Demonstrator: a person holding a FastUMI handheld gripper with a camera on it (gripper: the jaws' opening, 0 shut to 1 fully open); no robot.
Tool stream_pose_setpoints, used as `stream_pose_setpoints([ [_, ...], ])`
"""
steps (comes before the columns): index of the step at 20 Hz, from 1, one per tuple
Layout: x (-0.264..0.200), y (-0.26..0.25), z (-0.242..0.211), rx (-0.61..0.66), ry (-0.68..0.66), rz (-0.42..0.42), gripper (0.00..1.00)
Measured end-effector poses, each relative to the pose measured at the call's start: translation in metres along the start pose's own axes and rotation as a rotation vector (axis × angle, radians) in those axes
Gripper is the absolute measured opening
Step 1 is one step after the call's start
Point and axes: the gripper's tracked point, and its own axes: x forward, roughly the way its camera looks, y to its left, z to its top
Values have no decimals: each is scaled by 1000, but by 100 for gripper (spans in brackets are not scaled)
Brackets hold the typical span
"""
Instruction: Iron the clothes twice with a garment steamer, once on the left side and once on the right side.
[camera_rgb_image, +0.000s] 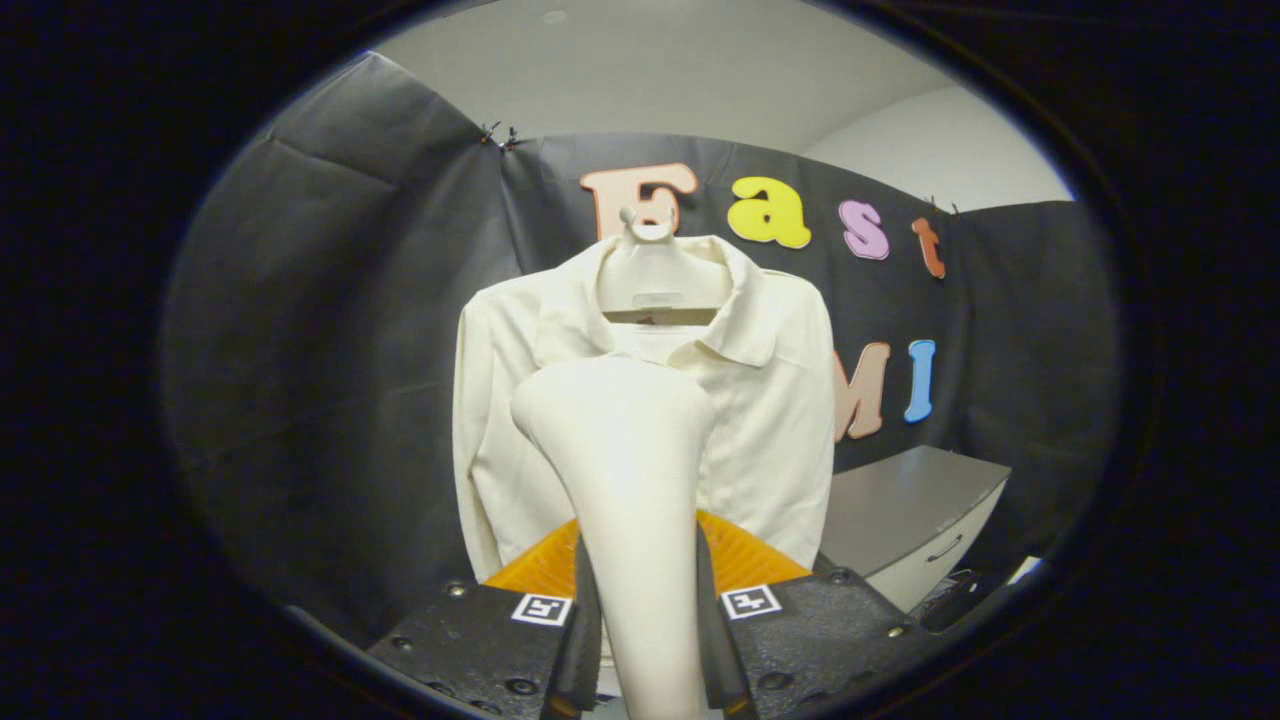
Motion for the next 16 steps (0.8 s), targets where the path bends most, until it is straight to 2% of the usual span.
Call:
stream_pose_setpoints([
  [8, 68, 40, -9, -50, 9, 46, 40],
  [16, 86, 40, -31, -26, -11, -17, 40],
])
